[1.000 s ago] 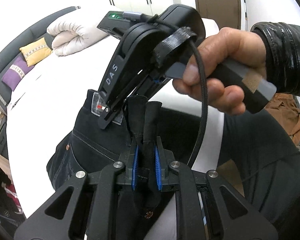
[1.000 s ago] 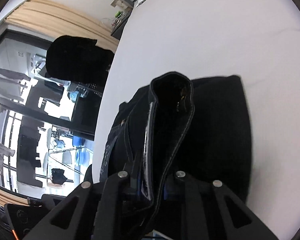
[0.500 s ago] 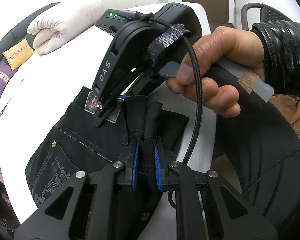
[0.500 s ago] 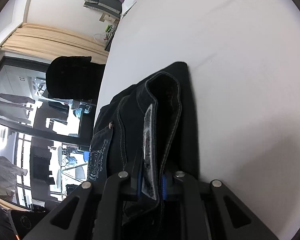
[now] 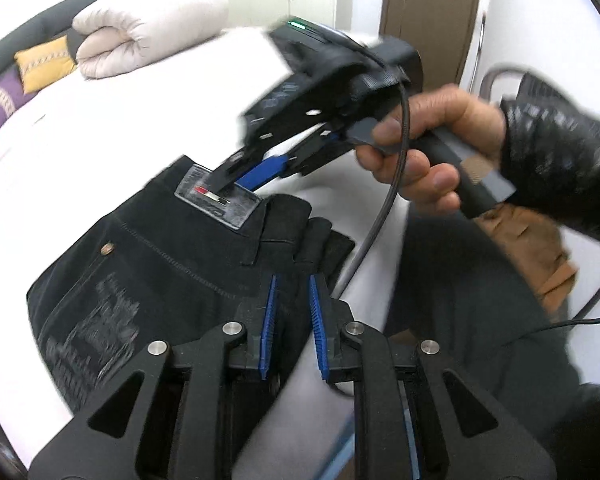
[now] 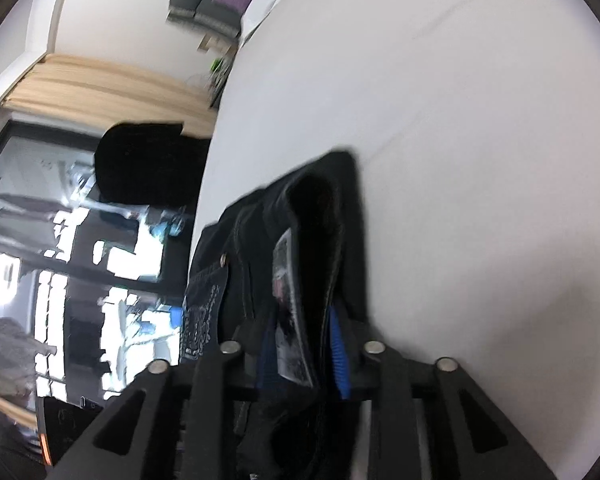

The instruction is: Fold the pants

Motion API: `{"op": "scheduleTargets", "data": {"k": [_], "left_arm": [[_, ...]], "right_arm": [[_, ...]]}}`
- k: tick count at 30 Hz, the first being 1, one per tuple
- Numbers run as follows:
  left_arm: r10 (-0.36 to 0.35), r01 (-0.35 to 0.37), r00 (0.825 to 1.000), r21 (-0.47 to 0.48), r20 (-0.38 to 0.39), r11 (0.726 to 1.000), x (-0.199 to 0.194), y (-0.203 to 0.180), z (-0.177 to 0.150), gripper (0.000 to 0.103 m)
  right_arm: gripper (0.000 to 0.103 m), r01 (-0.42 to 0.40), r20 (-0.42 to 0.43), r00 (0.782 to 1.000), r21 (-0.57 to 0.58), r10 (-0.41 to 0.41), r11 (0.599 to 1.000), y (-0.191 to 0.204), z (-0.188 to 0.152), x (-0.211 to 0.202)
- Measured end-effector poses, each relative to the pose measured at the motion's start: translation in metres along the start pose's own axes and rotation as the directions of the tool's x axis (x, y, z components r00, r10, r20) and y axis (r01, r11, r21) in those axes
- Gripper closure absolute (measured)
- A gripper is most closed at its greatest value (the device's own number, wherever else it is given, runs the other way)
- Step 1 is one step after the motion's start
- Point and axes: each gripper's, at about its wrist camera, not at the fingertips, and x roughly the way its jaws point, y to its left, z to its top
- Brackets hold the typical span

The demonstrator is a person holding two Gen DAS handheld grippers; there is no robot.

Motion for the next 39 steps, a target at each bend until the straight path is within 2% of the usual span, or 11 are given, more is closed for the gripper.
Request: {"op": "scheduleTargets", "data": {"k": [4,6,9,12,14,17,19,21,27,31,39], "left_arm": [[-0.041,0.058,0.994,-0.165,0.103,0.985,-0.044,0.044,-0.016,0.087],[-0.057,0.095,0.989,-0.293,0.134,0.951,-0.054,0.081,-0.023,0.087],[-0.063,0.153,0.978,-0.48,0.199,0.864,-0.049,0.162,-0.041,0.087],[-0.086,0.234,0.963,-0.64,0.254,0.732,-0.036,0.23,-0.059,0.087],[-0.083,0.243,0.962,-0.683,0.259,0.689,-0.03,0.258,-0.068,0.087],[-0.114,0.261,0.96,-0.673,0.256,0.692,-0.02,0.269,-0.069,0.087],[-0.16,0.291,0.954,-0.663,0.253,0.69,-0.013,0.266,-0.068,0.087],[-0.162,0.272,0.961,-0.652,0.225,0.708,-0.011,0.258,-0.072,0.087],[-0.187,0.322,0.945,-0.656,0.269,0.683,-0.023,0.24,-0.112,0.087],[-0.201,0.34,0.937,-0.614,0.285,0.713,-0.053,0.206,-0.132,0.087],[-0.208,0.325,0.942,-0.564,0.263,0.759,-0.079,0.154,-0.163,0.087]], "right_arm": [[0.077,-0.045,0.046,0.998,-0.056,0.048,0.997,0.028,-0.003,-0.027],[0.092,-0.065,0.021,0.998,-0.095,0.067,0.993,0.047,-0.004,-0.018],[0.094,-0.065,-0.039,0.997,-0.113,0.061,0.991,0.058,-0.005,0.011],[0.095,-0.012,-0.112,0.994,-0.055,0.006,0.998,0.039,-0.006,0.043],[0.103,0.0,-0.135,0.991,0.037,0.005,0.999,0.014,-0.005,0.057],[0.103,-0.067,-0.11,0.991,0.109,0.079,0.992,-0.005,-0.006,0.058],[0.103,-0.061,-0.105,0.992,0.088,0.07,0.994,-0.004,-0.007,0.06],[0.103,-0.06,-0.105,0.992,0.089,0.069,0.994,-0.004,-0.009,0.06],[0.103,-0.047,-0.097,0.994,0.069,0.054,0.997,0.003,-0.015,0.06],[0.103,-0.048,-0.087,0.995,0.063,0.053,0.997,0.002,-0.014,0.058],[0.103,-0.025,-0.081,0.996,0.05,0.029,0.998,0.013,-0.031,0.04]]}}
